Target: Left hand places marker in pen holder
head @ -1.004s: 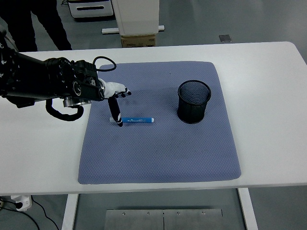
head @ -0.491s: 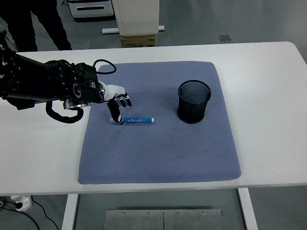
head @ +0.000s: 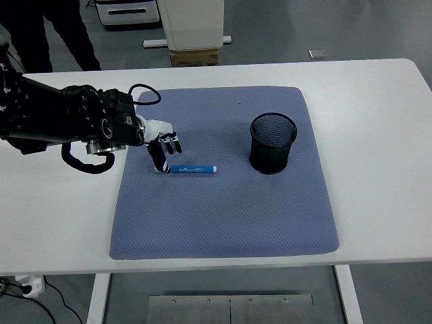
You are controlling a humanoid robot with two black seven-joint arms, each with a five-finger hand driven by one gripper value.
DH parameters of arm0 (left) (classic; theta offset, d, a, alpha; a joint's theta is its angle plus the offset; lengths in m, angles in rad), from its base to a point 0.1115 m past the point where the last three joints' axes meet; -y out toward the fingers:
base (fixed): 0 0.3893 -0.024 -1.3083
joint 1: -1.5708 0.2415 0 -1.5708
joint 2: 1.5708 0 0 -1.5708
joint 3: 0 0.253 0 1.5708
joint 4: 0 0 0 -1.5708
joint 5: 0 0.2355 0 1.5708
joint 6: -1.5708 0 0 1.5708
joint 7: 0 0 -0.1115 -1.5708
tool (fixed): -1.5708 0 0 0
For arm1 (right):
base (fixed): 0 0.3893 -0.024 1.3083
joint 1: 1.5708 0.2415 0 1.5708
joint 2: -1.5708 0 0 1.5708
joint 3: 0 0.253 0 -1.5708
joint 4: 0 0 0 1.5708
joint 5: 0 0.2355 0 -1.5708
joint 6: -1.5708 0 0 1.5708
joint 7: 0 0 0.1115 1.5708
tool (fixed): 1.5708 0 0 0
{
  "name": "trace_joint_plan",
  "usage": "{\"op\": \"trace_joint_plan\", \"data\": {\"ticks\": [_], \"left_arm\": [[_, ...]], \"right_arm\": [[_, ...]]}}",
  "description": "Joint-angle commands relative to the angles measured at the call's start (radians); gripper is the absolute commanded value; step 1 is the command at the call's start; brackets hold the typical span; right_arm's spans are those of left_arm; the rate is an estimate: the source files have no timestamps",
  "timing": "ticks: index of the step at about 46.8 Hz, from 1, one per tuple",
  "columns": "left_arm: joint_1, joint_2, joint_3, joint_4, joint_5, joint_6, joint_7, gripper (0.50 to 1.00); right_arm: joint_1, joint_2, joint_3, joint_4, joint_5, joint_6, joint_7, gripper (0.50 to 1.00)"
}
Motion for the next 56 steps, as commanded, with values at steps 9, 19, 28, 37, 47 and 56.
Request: {"op": "trace_joint_plan", "data": {"ticks": [9, 19, 28, 37, 47, 56], "left_arm": [[-0.007, 0.0, 0.01, 0.0, 0.003, -0.004, 0.002, 0.766], [-0.009, 0.0, 0.01, -0.011, 0.006, -0.002, 0.003, 0.766], [-0.012, 0.0, 0.01, -0.011, 0.006, -0.002, 0.003, 0.766], [-0.012, 0.0, 0.006, -0.011, 0.008, -0.002, 0.003, 0.766], [-0.006, 0.0, -0.001, -0.012, 0.032, 0.003, 0.003, 0.76], [0.002, 0.0, -0.002, -0.011, 0.058, 0.01, 0.002, 0.76]], "right_arm": [[0.0, 0.0, 0.0, 0.001, 0.0, 0.0, -0.001, 1.0], [0.0, 0.0, 0.0, -0.001, 0.0, 0.0, 0.001, 1.0], [0.0, 0.0, 0.0, -0.001, 0.0, 0.001, 0.001, 1.0], [0.0, 0.0, 0.0, -0.001, 0.0, 0.001, -0.001, 1.0], [0.0, 0.0, 0.0, -0.001, 0.0, 0.0, -0.001, 1.0], [0.0, 0.0, 0.0, -0.001, 0.0, 0.001, -0.001, 1.0]]}}
